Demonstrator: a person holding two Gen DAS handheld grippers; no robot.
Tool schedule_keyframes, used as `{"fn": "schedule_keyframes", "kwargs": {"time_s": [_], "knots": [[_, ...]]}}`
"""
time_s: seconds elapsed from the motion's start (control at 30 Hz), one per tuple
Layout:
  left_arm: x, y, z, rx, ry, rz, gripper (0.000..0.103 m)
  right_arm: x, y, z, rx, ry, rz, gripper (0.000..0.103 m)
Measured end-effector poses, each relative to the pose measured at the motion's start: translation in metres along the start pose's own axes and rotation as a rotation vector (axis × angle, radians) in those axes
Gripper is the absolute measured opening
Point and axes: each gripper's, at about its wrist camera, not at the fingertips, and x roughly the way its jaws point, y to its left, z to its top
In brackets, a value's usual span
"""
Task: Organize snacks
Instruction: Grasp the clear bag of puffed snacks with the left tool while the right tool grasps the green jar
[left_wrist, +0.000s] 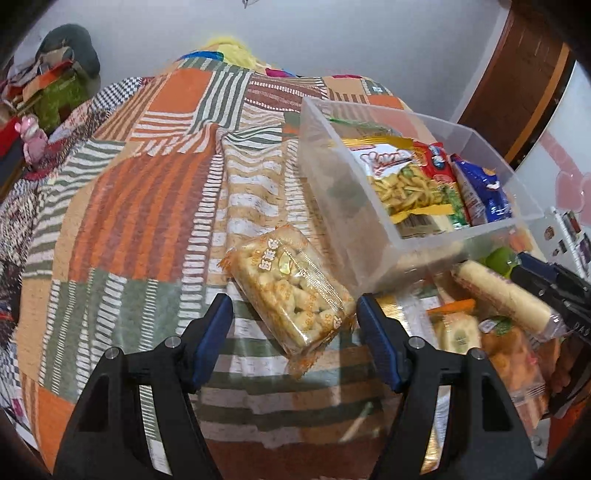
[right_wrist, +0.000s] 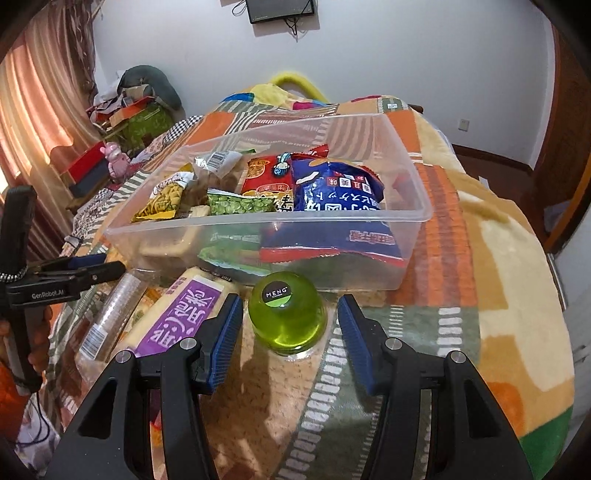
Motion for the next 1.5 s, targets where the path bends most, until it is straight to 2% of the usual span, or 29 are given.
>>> {"fn": "schedule_keyframes", "kwargs": {"time_s": [0.17,0.27,0.4,0.57,0.67,0.77,0.83,0.93,1.07,1.27,1.5], "knots": [[-0.002,0.016,-0.004,0.004,0.003,0.065,0.07,-0.001,-0.004,-0.002,0.018,-0.006,0.002,0.05],[-0.009,0.027,-0.007,-0.02,0.0,0.06,0.07,-0.002,-0.006,-0.003,0.022,-0.006,0.011,0.05],[-0.022,0.023,-0.002,-0.002,-0.047,0.043,0.07,0.0,-0.002,0.0,0.011,-0.003,0.017,0.05],[-0.006,0.016,0.011,0.0,-0.044,0.039,0.07,0.006,-0.002,0.003,0.03,0.012,0.057,0.05],[0.009,0.012,0.014,0.009,-0.033,0.063,0.068,0.008,0.001,0.003,0.019,0.021,0.058,0.05],[0.024,0.013,0.014,0.009,-0.005,0.078,0.054,0.01,0.001,0.003,0.012,0.032,0.06,0.05],[0.034,0.015,0.012,0.001,0.019,0.067,0.049,0.012,0.0,0.003,0.015,0.039,0.063,0.05],[0.034,0.013,0.009,0.017,0.007,0.072,0.047,0.017,-0.001,0.003,0.016,0.056,0.064,0.05],[0.024,0.012,0.005,0.024,0.006,0.057,0.047,0.019,-0.003,0.003,0.025,0.057,0.08,0.045],[-0.003,0.014,0.001,0.004,-0.024,0.055,0.047,0.011,0.004,-0.001,0.003,0.028,0.041,0.043],[-0.045,0.001,0.011,0.012,-0.098,0.033,0.046,-0.017,0.0,0.0,0.007,-0.031,0.027,0.043]]}}
